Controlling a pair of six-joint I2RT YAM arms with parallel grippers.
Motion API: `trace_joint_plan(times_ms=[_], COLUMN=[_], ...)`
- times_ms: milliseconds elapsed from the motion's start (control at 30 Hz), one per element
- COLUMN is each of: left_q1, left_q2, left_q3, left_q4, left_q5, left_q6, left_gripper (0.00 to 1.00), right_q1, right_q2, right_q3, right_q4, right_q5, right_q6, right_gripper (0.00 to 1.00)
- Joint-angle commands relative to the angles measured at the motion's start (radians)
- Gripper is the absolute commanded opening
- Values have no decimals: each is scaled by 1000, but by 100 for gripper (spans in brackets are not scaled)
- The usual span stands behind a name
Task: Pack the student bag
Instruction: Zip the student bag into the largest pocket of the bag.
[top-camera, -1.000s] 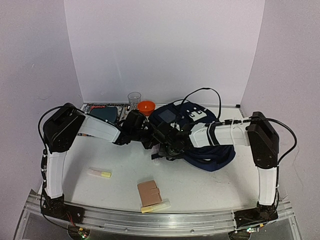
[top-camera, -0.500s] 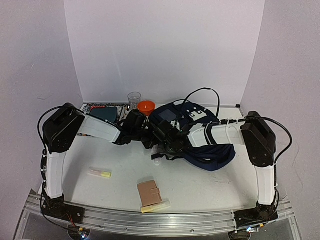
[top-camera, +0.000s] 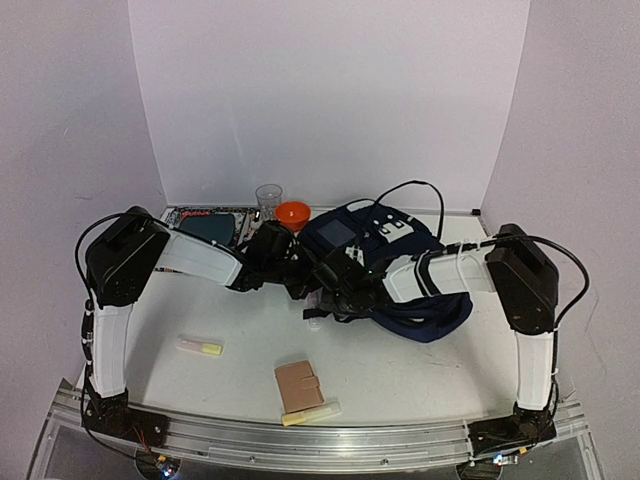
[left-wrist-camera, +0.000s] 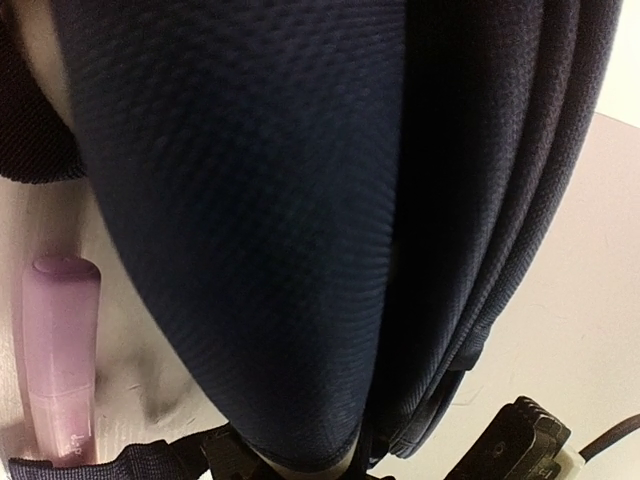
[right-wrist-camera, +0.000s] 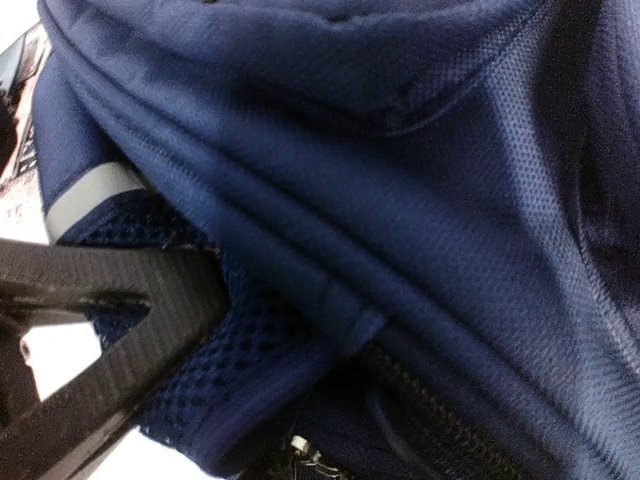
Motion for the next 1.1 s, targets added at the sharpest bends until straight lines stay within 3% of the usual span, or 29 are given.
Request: trace_joint_plan(times_ms=[0,300,600,933,1000,1067], left_q1=[-12,91,160,191,197,197], left_q2=[-85,-47,4,121,116,93], left_q3=[10,12,55,298,312,307], left_q4=[98,97,58,-286,-295,-296], left_q5=[44,43,65,-7,4,19], left_q6=[58,124,218,558,575,578], left_gripper=[0,0,0,0,6,20], right_q1=[-21,-20,-19,1,14,30], right_q2=[-133,-310,-456,-519,-503,-475], right_q3=[-104,-284,-346,-308,-266,-223], right_q4=[-33,-153,-344,-454,-451,-438], right_q5=[-50,-223,-231,-282,-285,-284], right_q6=[-54,-64,-104,-219,-228,-231], right_gripper=[0,0,0,0,0,0])
